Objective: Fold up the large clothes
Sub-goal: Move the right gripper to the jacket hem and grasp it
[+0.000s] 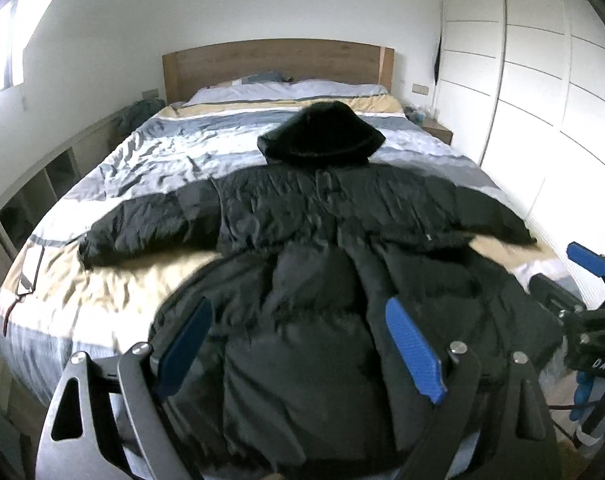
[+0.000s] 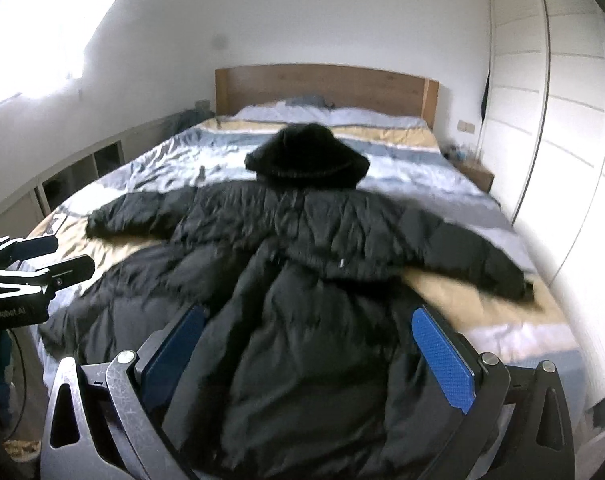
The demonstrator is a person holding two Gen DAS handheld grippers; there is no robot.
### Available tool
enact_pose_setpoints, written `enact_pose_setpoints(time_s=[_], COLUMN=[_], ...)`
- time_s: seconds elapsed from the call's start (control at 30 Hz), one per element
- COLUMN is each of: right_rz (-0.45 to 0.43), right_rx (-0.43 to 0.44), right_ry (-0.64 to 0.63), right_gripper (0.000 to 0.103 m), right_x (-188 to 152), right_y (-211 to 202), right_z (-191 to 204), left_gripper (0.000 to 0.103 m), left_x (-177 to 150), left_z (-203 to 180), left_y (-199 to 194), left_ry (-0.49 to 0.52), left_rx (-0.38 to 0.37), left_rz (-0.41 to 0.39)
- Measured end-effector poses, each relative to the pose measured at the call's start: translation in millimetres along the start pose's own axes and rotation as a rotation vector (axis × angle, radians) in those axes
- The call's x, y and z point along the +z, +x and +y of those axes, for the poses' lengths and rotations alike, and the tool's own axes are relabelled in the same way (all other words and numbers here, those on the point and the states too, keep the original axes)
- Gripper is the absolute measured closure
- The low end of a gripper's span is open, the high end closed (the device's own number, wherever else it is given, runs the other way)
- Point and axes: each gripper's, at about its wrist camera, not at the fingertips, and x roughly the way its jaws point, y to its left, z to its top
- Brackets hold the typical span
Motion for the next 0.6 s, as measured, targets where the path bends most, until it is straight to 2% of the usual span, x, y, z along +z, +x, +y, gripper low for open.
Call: enact_pose_setpoints(time_s=[0.13, 0.33, 0.47, 0.6], right_rz=[-0.014, -0.023, -0.044, -0.031], right_rx=[0.001, -0.039, -0.034, -0.023], right_ry=[0.045, 0.112, 0.12, 0.097], right_gripper=[0.0, 0.0, 0.0, 0.0], right_x=[37, 75, 84, 74], right_y=[18, 53, 68, 83], right_z=[-18, -54, -61, -52], left_gripper=[0.014, 0.014, 0.014, 0.014], left_x=[38, 75, 79, 62], left_z=[11, 24, 32, 35], left_y=[18, 44, 54, 68], left_ry=[-0.022, -0.038, -0.064, -0.093], left_rx=[0.011, 0.042, 0.093, 0.101], left_rz=[0.01, -0.012, -0.052, -0.035])
